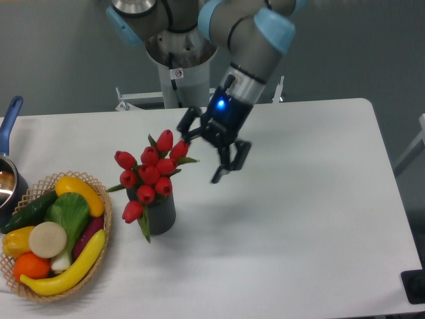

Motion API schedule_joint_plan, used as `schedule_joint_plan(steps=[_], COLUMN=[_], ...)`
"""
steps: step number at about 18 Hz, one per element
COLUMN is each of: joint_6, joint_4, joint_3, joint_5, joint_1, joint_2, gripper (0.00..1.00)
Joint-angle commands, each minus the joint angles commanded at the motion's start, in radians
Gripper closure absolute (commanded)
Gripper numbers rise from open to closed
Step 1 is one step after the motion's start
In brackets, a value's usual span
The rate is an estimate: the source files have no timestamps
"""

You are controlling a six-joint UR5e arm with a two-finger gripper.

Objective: Insert the flowers into the vase

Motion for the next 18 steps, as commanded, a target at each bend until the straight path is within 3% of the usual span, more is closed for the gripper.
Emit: schedule_joint_plan(steps=[4,8,10,14,18], joint_6=[-0.002,0.006,0.032,0.318,0.483], joint_4=[-0.011,-0.078,-0.144,-0.36,-0.537], joint_3=[0.086,0.185,0.248,0.357,0.407], joint_5=[0.055,0.164,0.211,0.371,0.393], joint_1=[0.04,0.043,0.043,0.045,0.055], joint_2=[0.008,-0.001,-0.006,-0.017,-0.026], gripper=[0.0,0.0,0.0,0.0,0.0])
